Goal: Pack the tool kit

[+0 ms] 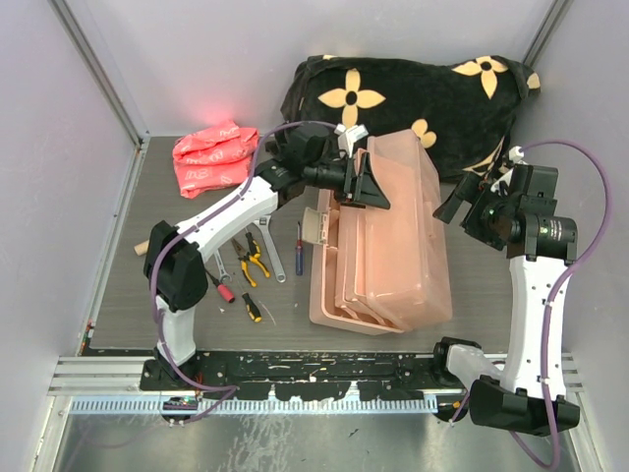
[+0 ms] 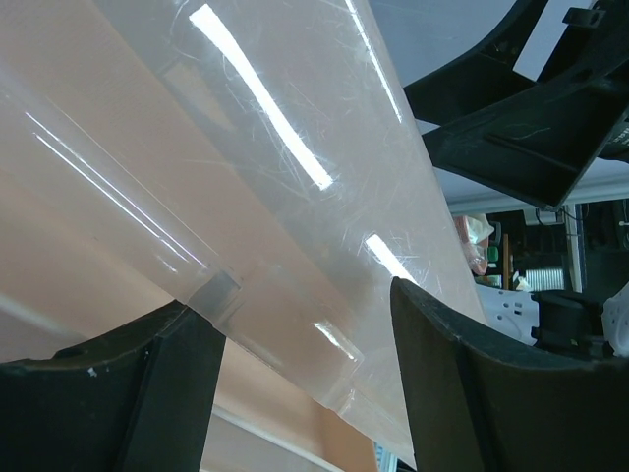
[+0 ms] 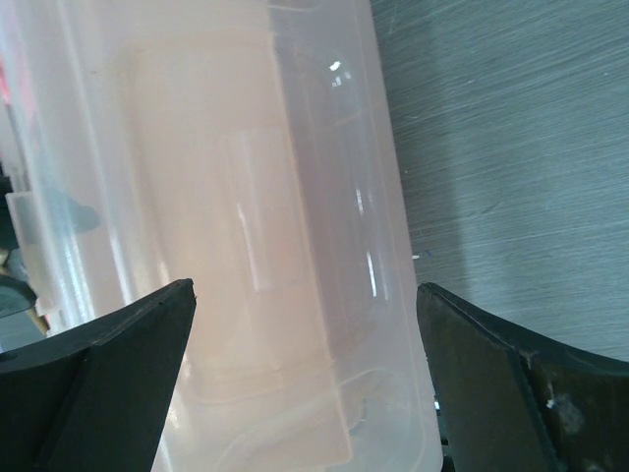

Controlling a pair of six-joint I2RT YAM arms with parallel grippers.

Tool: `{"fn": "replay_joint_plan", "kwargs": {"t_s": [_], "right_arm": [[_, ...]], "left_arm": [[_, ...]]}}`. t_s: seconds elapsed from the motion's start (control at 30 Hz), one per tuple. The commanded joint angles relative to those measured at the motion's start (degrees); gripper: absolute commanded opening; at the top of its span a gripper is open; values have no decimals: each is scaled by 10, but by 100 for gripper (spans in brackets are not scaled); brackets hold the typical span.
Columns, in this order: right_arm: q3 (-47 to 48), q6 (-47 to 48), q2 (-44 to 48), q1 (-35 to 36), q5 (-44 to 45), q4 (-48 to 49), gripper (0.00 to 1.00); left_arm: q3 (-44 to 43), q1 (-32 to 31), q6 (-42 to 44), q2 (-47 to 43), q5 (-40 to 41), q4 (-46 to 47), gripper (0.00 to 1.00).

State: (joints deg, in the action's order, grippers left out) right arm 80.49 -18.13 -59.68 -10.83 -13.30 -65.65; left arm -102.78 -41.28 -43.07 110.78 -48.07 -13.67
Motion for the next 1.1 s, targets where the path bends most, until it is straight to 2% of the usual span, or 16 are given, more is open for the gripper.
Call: {"fn": "replay_joint_plan", "kwargs": {"t_s": [0.0,0.3,1.07], "right_arm": [[16,8,21,2,-49,5,100],[25,-4,35,3,-111,28,100],[9,-2,33,3,-121,39,100]], "left_arm": [[-30,-9,15,5,4,0,67],[-39,-12,8,-12,3,6,68],[-66,-18,-36,-44,-24,52,73]]}}
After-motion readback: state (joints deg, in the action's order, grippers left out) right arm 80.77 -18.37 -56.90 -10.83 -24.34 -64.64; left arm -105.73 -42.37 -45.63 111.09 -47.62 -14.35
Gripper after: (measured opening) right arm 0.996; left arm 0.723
